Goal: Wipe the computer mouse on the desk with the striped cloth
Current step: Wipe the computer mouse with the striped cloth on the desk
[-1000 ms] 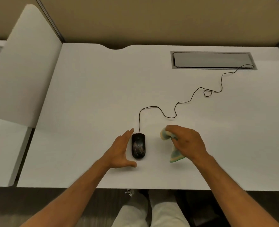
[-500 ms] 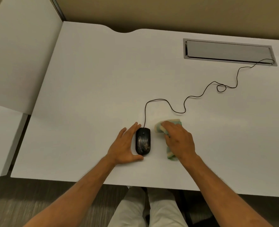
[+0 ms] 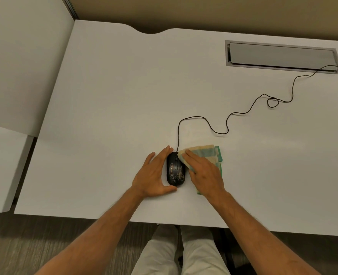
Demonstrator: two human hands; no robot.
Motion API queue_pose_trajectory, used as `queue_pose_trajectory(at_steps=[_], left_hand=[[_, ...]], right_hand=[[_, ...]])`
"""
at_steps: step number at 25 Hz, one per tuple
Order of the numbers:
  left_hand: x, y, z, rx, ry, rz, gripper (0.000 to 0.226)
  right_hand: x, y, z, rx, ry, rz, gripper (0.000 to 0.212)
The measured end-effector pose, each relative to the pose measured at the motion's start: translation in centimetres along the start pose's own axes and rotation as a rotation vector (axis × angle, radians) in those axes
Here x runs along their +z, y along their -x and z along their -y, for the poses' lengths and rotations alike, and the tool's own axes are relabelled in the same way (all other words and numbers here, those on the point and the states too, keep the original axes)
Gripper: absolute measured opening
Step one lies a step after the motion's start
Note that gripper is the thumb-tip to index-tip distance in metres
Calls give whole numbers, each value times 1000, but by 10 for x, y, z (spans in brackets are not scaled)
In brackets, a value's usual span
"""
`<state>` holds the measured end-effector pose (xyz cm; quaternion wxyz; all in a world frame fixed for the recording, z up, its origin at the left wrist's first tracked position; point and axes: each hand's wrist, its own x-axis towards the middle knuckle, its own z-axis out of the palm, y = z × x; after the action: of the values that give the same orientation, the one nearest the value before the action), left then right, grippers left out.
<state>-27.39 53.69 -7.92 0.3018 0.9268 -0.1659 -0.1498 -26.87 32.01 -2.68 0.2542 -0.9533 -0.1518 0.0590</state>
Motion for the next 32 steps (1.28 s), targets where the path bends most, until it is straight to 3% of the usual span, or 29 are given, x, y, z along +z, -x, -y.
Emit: queue_pose_trajectory(at_steps=[10,20,22,26,32], left_hand=[[0,0,-1,9,13,5,128],[-3,1,-5,26,2,-15,126],[-2,1,-4,23,-5,-14,126],[-3,1,-3,23,-11,-7,126],[0,0,-1,18,-2,-7,126]], right_hand=[[11,45,6,-133,149,-24,65],[5,66,-10,-325,192,42,58],[-4,54,-20,-256,96,10,55],[-1,11,-14,145,-155,-121,56],[12,-5,7,120,-163,20,60]])
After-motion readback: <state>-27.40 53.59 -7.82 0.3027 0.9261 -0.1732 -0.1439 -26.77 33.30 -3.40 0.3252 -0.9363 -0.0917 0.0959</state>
